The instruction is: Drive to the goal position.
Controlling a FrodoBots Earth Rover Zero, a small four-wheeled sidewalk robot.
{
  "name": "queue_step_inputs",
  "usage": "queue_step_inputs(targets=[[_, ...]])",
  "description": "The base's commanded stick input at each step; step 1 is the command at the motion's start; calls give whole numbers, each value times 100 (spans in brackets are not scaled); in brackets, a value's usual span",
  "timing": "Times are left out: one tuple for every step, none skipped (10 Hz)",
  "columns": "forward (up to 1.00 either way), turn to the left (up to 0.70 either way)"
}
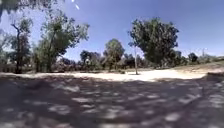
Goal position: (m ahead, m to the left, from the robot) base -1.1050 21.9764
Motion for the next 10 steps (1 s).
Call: queue_step_inputs(targets=[[85,34],[85,34],[85,17],[85,0],[85,0],[85,0],[85,0],[85,0],[85,0],[85,0]])
